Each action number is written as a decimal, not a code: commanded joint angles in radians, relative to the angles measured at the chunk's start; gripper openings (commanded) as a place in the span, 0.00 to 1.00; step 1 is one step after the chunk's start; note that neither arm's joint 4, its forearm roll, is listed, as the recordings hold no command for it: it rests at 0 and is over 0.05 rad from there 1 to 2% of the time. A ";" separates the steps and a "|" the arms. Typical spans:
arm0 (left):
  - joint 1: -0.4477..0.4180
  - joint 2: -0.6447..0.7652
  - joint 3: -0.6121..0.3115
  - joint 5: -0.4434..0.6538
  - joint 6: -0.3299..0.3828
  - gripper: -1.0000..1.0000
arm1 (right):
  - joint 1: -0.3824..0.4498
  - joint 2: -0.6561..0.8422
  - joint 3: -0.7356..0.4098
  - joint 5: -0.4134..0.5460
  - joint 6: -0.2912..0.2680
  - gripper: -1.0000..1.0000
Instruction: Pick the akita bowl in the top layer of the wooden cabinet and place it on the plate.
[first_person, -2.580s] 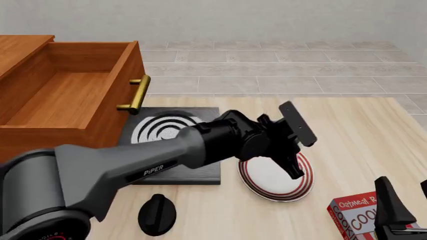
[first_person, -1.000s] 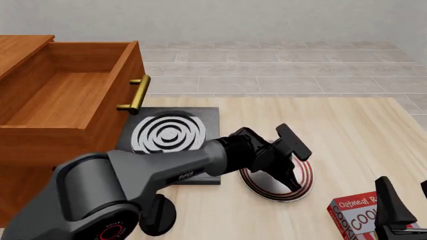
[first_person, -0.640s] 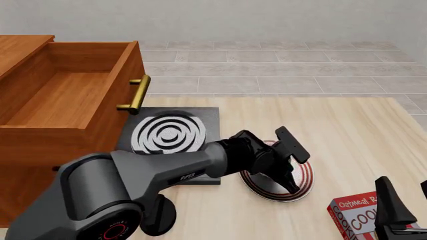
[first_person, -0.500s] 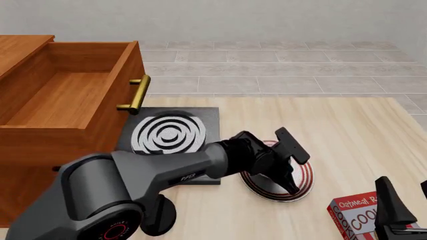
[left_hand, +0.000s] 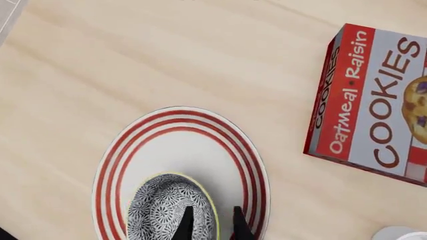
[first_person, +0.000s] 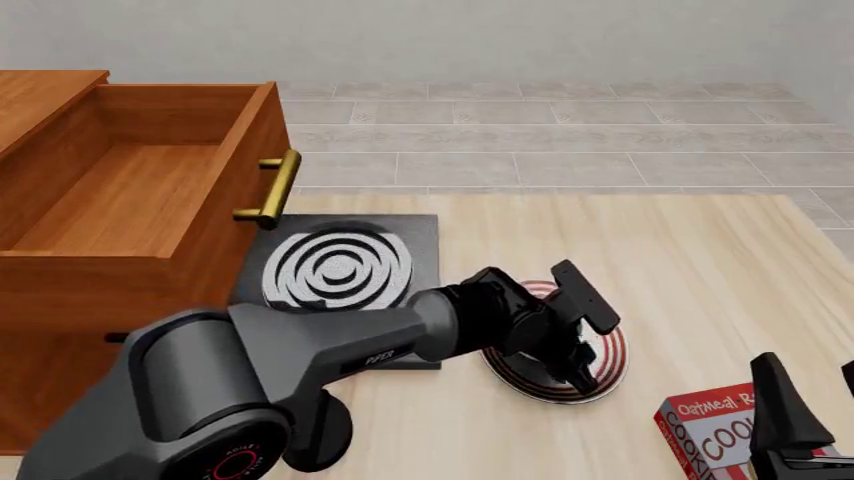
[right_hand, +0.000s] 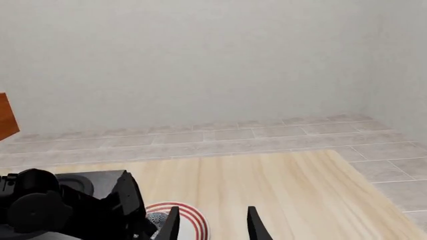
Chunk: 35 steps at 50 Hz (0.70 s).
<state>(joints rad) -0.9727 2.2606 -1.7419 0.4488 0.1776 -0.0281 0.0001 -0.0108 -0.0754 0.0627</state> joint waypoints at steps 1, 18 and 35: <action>-0.009 0.001 -0.010 0.008 -0.003 1.00 | 0.000 0.000 -0.001 0.000 0.000 1.00; -0.013 -0.003 -0.016 0.019 -0.006 1.00 | 0.000 0.000 -0.001 0.001 0.000 1.00; -0.043 -0.040 -0.040 0.054 -0.028 1.00 | 0.001 0.000 -0.001 0.000 0.000 1.00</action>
<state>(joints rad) -1.0000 2.2385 -1.7646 0.4809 0.1627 -0.0276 0.0001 -0.0118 -0.0749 0.0623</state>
